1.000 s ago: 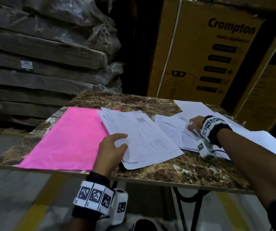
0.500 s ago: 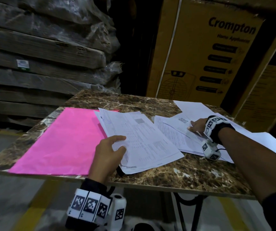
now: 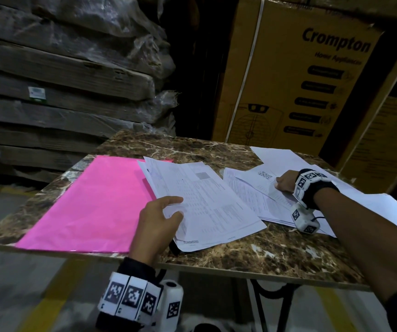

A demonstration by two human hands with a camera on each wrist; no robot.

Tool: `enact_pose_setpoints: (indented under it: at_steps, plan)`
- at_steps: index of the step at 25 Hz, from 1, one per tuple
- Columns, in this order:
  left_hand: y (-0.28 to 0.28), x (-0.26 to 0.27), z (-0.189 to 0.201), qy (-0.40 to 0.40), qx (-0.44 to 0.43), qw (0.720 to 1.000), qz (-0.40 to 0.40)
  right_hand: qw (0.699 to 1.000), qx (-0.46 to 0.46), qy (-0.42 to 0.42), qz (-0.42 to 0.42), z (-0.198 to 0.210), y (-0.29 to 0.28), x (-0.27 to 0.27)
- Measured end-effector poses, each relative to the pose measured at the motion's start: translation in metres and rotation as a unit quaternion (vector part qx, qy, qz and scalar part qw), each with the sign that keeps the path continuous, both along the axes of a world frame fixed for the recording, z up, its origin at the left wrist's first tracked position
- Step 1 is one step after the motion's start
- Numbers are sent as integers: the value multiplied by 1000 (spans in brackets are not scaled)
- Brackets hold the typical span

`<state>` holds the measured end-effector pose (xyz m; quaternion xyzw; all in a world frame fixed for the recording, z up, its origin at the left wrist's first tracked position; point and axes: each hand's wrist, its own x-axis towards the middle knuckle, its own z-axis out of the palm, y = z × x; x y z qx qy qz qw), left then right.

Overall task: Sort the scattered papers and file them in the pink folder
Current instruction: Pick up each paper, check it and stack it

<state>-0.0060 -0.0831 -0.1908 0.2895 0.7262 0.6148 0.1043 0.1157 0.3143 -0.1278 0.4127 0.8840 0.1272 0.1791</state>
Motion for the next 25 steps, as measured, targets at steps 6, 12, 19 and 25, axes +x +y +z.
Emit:
enact_pose_setpoints:
  at_steps: [6, 12, 19, 25]
  plan:
    - [0, 0, 0, -1, 0, 1000, -7, 1000, 10, 7, -27, -3, 2, -4]
    - [0, 0, -1, 1, -1, 1000, -2, 997, -22, 67, -11, -21, 36, -4]
    - [1, -1, -1, 2, 4, 1000, 0, 998, -18, 54, 7, -8, 15, -4]
    - [2, -3, -4, 4, 8, 1000, -5, 998, 2, 62, 4, -21, 42, -5]
